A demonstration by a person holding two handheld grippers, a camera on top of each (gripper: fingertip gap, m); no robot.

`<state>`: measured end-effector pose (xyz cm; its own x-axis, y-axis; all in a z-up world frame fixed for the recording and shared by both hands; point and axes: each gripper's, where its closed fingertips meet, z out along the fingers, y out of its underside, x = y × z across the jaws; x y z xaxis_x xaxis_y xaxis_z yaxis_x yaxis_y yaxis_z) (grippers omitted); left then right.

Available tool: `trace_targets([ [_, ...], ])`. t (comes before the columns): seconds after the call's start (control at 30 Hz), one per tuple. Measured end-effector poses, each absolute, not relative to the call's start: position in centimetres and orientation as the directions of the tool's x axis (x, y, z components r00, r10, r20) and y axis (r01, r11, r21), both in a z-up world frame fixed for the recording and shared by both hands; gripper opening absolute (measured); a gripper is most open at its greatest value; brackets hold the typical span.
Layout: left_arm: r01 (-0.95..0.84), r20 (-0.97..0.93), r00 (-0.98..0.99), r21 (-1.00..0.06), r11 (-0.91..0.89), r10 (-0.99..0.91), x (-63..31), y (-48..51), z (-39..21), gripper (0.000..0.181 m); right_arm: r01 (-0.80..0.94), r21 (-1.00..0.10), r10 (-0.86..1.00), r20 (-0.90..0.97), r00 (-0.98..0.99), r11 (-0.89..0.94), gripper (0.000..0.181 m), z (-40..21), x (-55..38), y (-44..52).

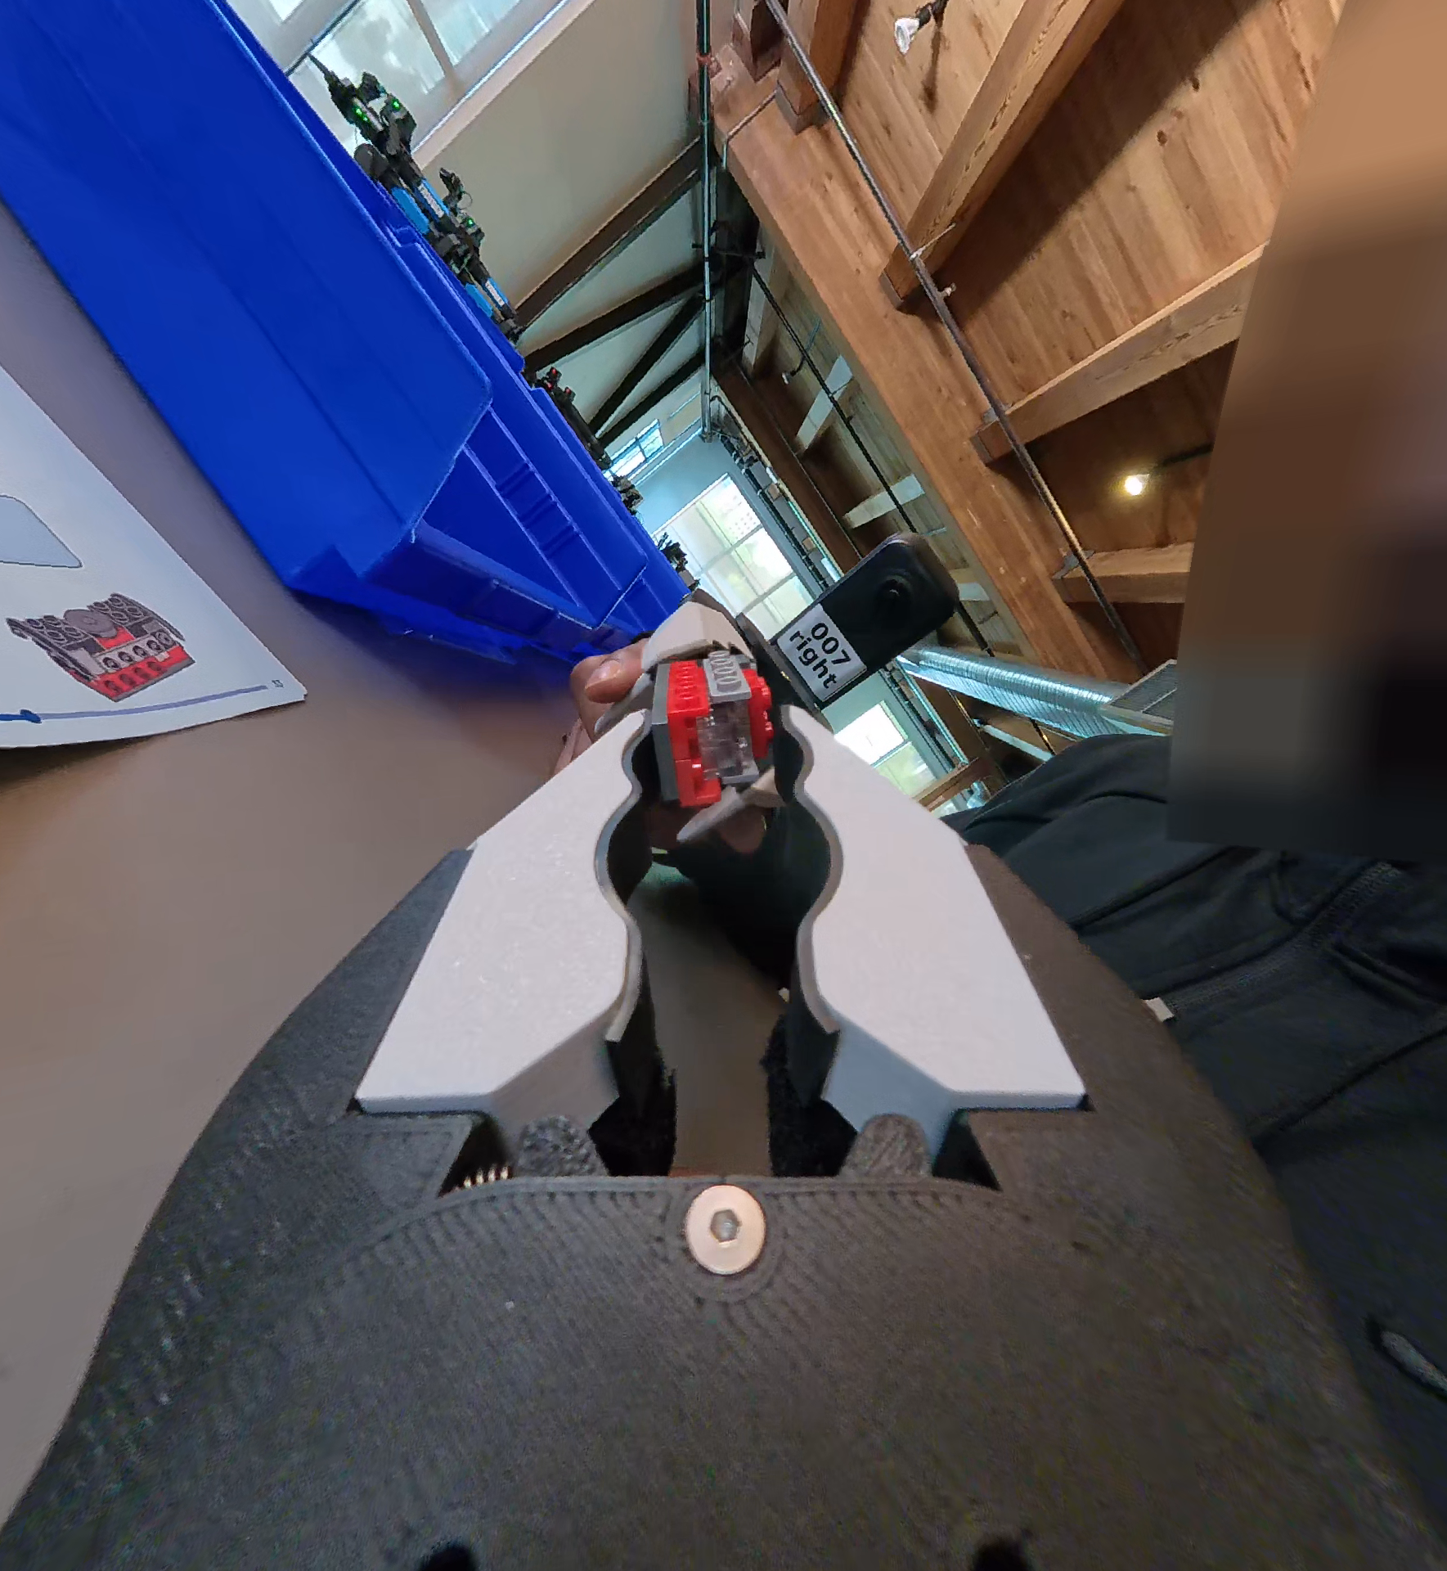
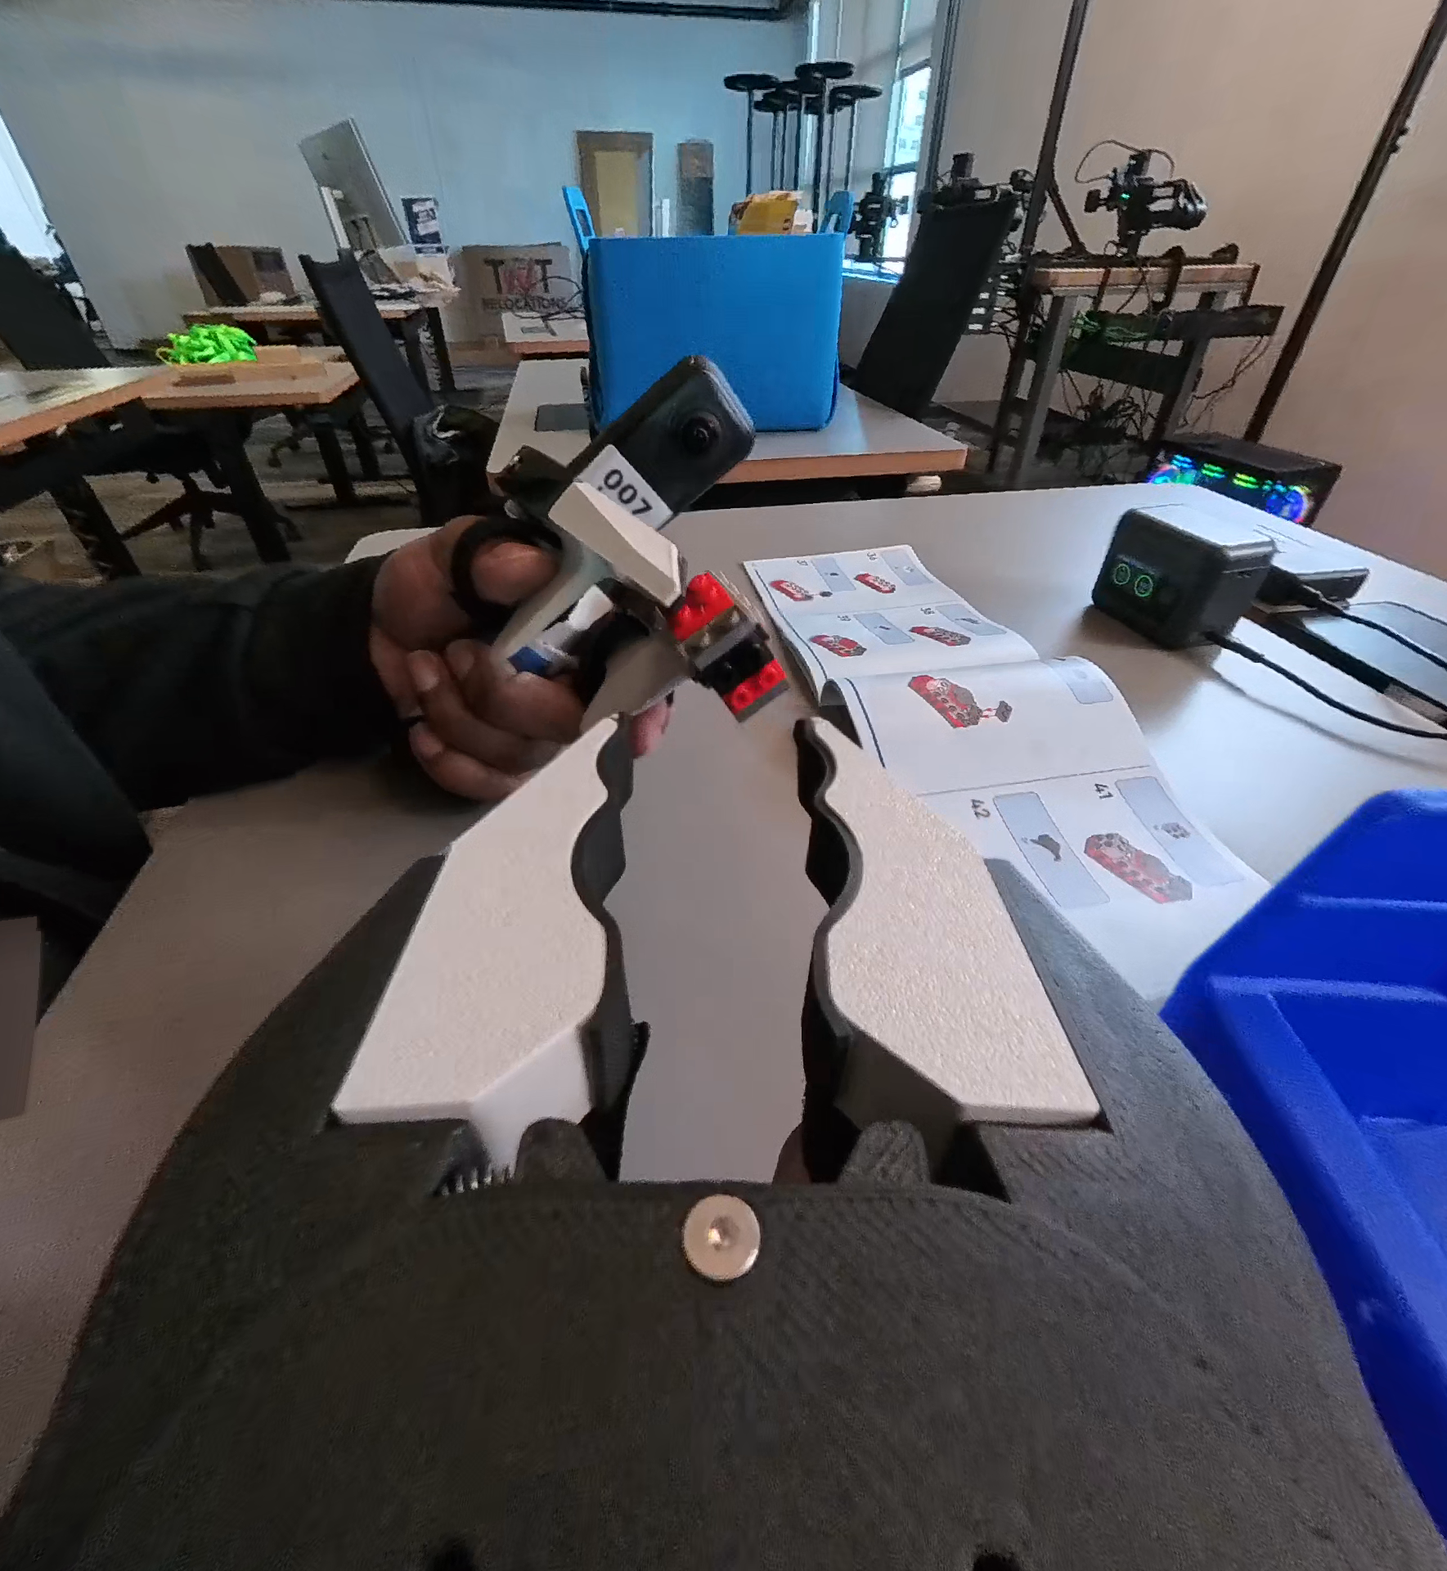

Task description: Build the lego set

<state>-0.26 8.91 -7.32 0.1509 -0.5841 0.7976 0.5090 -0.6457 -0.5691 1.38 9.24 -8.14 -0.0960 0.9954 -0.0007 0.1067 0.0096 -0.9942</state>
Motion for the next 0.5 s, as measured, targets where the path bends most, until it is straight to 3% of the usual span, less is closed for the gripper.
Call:
trace_targets([
  [0.5, 0.525, 0.811, 0.134, -0.545, -0.654, -0.569, -0.6, 9.3, -7.4, 0.026, 0.111, -0.985, 0.991, -0.133, 0.015, -0.134, 0.033, -8.3, 4.0, 11.5],
])
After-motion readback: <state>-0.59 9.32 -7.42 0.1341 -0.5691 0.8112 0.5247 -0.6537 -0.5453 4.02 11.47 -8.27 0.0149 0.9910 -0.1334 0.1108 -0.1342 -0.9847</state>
